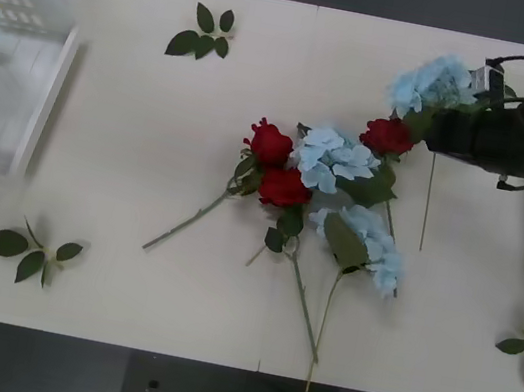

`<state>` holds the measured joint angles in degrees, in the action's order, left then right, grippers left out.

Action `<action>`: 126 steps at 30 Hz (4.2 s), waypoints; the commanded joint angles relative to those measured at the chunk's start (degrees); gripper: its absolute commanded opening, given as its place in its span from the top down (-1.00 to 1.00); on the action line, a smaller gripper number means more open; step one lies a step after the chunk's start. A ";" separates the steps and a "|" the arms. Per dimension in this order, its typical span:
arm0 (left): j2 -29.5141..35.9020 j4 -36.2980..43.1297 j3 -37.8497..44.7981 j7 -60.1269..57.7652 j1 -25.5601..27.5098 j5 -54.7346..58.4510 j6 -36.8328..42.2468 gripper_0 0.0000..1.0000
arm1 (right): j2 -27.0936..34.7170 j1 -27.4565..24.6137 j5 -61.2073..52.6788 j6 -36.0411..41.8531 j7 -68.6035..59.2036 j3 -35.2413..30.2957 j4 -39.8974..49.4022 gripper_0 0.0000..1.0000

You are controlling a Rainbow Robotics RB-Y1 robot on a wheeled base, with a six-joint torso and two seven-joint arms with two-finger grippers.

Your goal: Put the red flowers into the right box and the blue flowers into the left box

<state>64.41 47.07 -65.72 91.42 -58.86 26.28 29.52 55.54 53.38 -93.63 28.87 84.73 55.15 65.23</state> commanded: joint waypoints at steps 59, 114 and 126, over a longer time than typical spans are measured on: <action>-27.23 52.69 47.79 25.74 30.29 61.79 15.92 1.00 | -36.82 0.77 -18.43 1.45 50.53 -27.03 5.70 1.00; 22.87 44.60 60.89 34.00 51.74 37.62 18.82 1.00 | -9.39 5.78 -3.66 26.59 9.14 -11.91 2.80 -0.23; 22.69 35.73 60.80 34.09 61.05 14.59 5.02 1.00 | -7.64 8.50 14.44 25.71 -0.79 0.05 -2.21 -0.23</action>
<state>86.20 83.44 -5.47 124.27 5.15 41.01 35.15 48.19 59.52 -81.67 55.99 85.28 53.31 64.20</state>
